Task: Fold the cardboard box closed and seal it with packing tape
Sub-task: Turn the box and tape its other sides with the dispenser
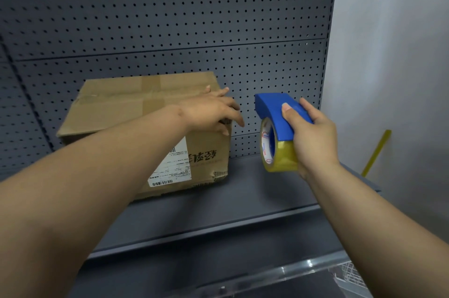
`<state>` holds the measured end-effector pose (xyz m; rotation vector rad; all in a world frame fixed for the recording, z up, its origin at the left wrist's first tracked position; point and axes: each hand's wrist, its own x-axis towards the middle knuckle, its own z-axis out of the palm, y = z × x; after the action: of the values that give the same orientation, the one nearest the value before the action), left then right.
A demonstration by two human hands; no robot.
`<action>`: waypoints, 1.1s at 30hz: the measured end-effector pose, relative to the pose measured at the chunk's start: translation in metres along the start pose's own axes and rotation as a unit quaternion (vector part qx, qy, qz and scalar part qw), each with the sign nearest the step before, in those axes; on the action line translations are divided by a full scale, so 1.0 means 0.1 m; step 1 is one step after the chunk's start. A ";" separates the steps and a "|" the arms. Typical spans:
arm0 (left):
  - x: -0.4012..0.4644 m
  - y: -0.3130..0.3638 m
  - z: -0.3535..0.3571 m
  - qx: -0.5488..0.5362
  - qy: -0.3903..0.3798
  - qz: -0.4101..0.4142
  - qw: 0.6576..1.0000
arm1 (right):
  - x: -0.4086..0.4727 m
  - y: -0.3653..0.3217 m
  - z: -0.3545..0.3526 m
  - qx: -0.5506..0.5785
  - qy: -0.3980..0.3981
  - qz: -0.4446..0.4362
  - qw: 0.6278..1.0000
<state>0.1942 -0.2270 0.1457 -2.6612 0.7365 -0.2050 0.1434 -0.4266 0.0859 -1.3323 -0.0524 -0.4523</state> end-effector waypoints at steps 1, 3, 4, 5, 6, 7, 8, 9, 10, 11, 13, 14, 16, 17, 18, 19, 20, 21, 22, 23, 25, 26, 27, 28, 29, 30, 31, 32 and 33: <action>0.00 0.00 0.00 0.003 -0.004 0.001 1.000 | 0.00 -0.02 0.02 0.008 -0.004 -0.001 1.000; 0.01 0.01 -0.02 0.012 -0.011 0.002 1.000 | -0.01 -0.05 0.05 0.021 -0.010 -0.006 1.000; 0.01 0.02 -0.02 0.017 -0.009 0.000 1.000 | -0.02 -0.07 0.06 0.026 -0.011 -0.009 1.000; 0.01 0.02 -0.02 0.021 -0.005 -0.003 1.000 | -0.02 -0.08 0.07 0.031 -0.013 -0.011 0.999; 0.01 0.03 -0.01 0.022 0.001 -0.006 1.000 | -0.03 -0.09 0.08 0.036 -0.016 -0.013 0.999; 0.01 0.03 -0.01 0.017 0.010 -0.012 1.000 | -0.03 -0.10 0.09 0.039 -0.018 -0.016 0.999; 0.01 0.04 -0.01 0.003 0.020 -0.021 1.000 | -0.04 -0.11 0.09 0.042 -0.019 -0.019 0.999; 0.01 0.05 -0.01 -0.012 0.029 -0.029 0.999 | -0.04 -0.12 0.09 0.044 -0.019 -0.020 0.999; 0.01 0.05 -0.01 -0.020 0.034 -0.032 0.999 | -0.04 -0.13 0.09 0.047 -0.018 -0.022 0.999; 0.01 0.05 -0.01 -0.017 0.034 -0.029 0.999 | -0.04 -0.13 0.08 0.050 -0.018 -0.023 0.998; 0.00 0.05 0.00 -0.003 0.030 -0.022 0.999 | -0.04 -0.14 0.07 0.055 -0.018 -0.025 0.998; -0.01 0.05 0.00 0.000 0.028 -0.018 0.999 | -0.04 -0.15 0.07 0.055 -0.017 -0.026 0.998; -0.02 0.05 0.02 -0.003 0.030 -0.010 0.999 | -0.04 -0.16 0.07 0.053 -0.014 -0.027 0.998; -0.02 0.06 0.02 -0.004 0.032 -0.006 0.999 | -0.05 -0.16 0.07 0.053 -0.013 -0.028 0.998; -0.02 0.06 0.03 -0.004 0.033 -0.002 0.999 | -0.05 -0.17 0.07 0.052 -0.013 -0.028 0.998; -0.03 0.06 0.03 -0.006 0.033 -0.001 0.999 | -0.05 -0.17 0.07 0.052 -0.013 -0.029 0.998; -0.03 0.06 0.03 -0.008 0.030 -0.002 1.000 | -0.06 -0.17 0.07 0.053 -0.013 -0.030 0.998; -0.03 0.06 0.03 -0.008 0.029 -0.002 1.000 | -0.07 -0.17 0.07 0.054 -0.013 -0.031 0.998; -0.02 0.06 0.03 -0.008 0.028 -0.002 1.000 | -0.07 -0.18 0.07 0.055 -0.013 -0.032 0.998; -0.02 0.07 0.04 -0.008 0.030 -0.003 1.000 | -0.08 -0.18 0.07 0.055 -0.013 -0.034 0.998; -0.01 0.09 0.05 -0.011 0.033 -0.006 0.999 | -0.09 -0.19 0.07 0.057 -0.013 -0.038 0.998; -0.02 0.11 0.05 -0.013 0.034 -0.009 0.999 | -0.09 -0.20 0.06 0.059 -0.014 -0.040 0.997; -0.01 0.13 0.06 -0.015 0.035 -0.011 0.999 | -0.10 -0.20 0.06 0.062 -0.015 -0.042 0.997; -0.02 0.16 0.08 -0.017 0.037 -0.012 0.999 | -0.10 -0.21 0.06 0.064 -0.016 -0.045 0.997; -0.02 0.20 0.09 -0.018 0.040 -0.014 0.999 | -0.11 -0.23 0.05 0.066 -0.018 -0.047 0.996; -0.03 0.25 0.10 -0.017 0.045 -0.014 0.999 | -0.13 -0.24 0.05 0.069 -0.020 -0.049 0.996; -0.03 0.30 0.11 -0.015 0.046 -0.015 0.999 | -0.14 -0.26 0.04 0.073 -0.022 -0.049 0.996; -0.04 0.37 0.11 -0.010 0.046 -0.017 0.999 | -0.16 -0.29 0.04 0.078 -0.023 -0.050 0.995; -0.04 0.44 0.12 -0.003 0.043 -0.023 0.999 | -0.18 -0.32 0.03 0.084 -0.024 -0.050 0.995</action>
<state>0.1731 -0.2556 0.1174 -2.6904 0.7043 -0.3325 0.1168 -0.4234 0.1109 -1.1786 -0.1937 -0.4901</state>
